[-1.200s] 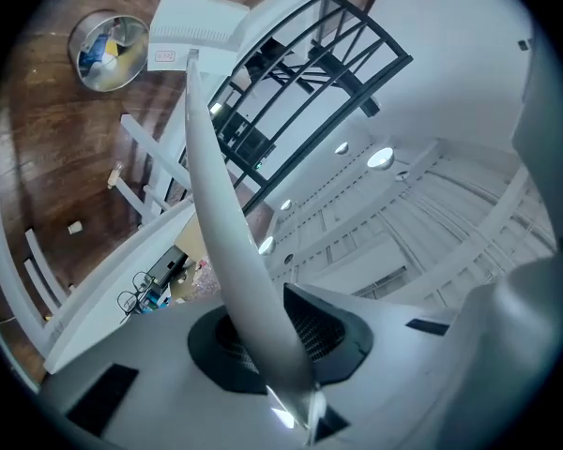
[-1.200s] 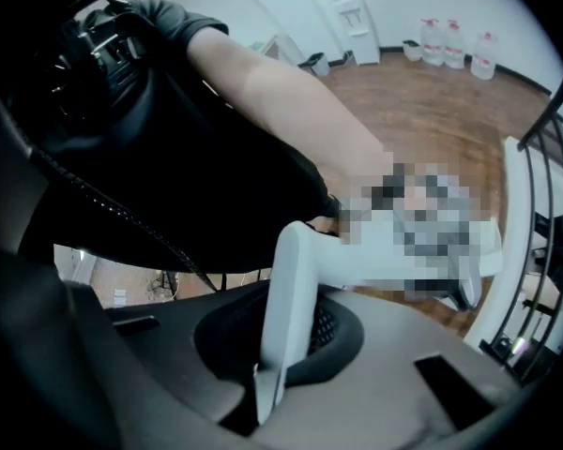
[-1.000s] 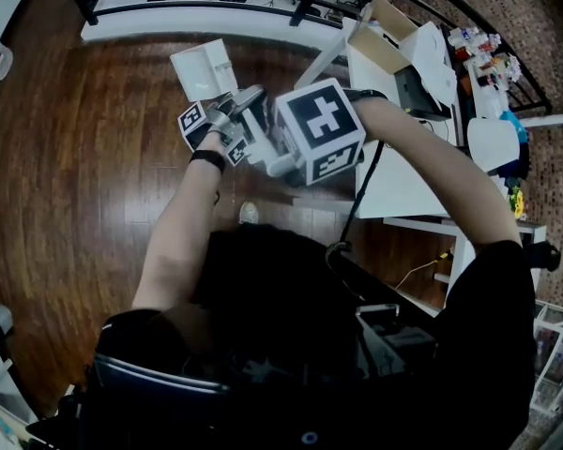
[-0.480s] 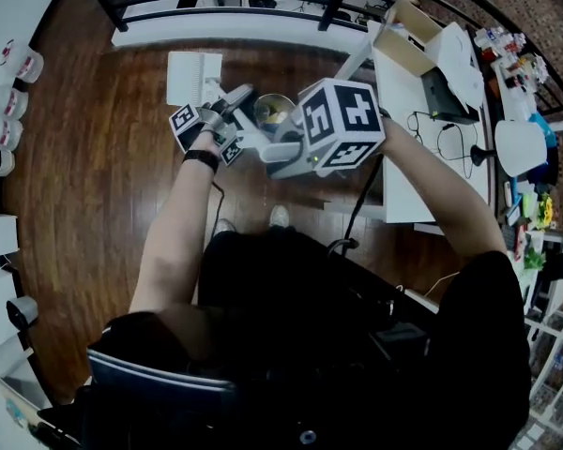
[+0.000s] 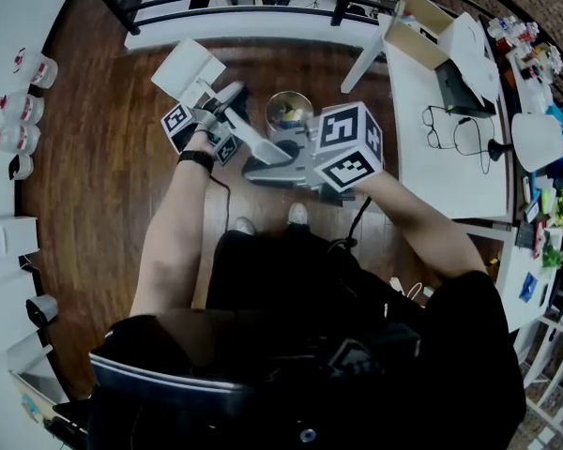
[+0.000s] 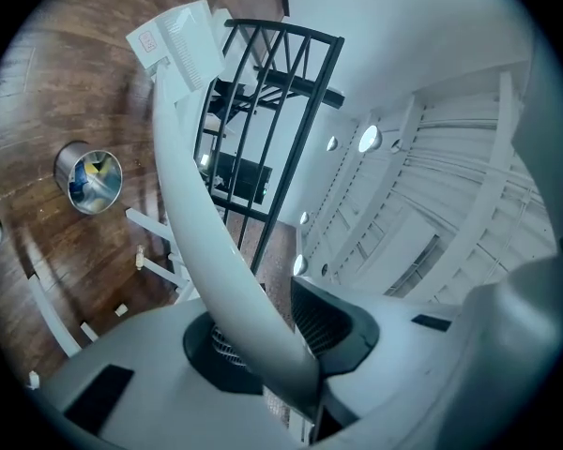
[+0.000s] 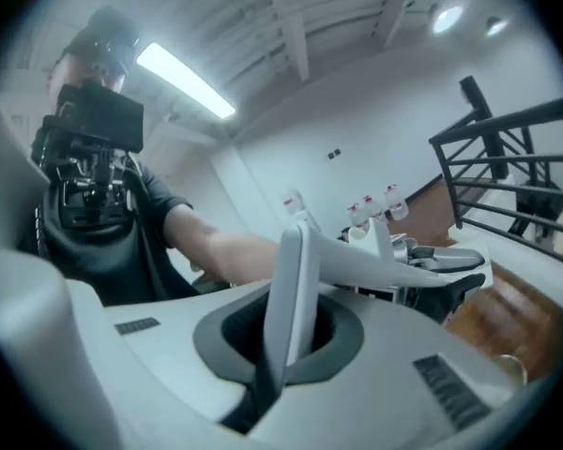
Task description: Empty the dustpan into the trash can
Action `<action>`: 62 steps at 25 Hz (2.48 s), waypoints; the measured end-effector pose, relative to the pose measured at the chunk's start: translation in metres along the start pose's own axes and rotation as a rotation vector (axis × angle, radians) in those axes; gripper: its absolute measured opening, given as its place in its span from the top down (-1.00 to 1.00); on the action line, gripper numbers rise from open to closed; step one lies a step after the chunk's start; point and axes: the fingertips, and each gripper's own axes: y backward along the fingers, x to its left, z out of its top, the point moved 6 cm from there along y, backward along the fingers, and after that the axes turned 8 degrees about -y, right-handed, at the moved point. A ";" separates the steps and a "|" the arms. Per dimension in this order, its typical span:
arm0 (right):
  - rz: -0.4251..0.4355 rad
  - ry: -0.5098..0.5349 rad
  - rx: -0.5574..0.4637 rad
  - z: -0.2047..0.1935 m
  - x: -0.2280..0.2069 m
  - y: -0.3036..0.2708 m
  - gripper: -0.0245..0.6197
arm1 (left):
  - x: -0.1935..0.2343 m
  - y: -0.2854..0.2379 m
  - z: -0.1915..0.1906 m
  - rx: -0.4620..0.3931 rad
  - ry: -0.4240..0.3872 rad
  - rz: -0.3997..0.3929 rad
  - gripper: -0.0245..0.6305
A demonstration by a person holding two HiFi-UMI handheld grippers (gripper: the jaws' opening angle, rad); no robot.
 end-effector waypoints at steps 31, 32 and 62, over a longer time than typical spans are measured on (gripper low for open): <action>0.182 -0.267 -0.323 0.052 -0.005 -0.083 0.86 | 0.013 0.095 0.043 -0.088 0.052 -0.159 0.22; 0.189 -0.275 -0.316 0.052 -0.004 -0.088 0.86 | 0.015 0.101 0.045 -0.100 0.059 -0.160 0.22; 0.279 -0.382 -0.281 0.079 -0.013 -0.144 0.85 | 0.037 0.212 0.074 -0.115 0.062 -0.290 0.05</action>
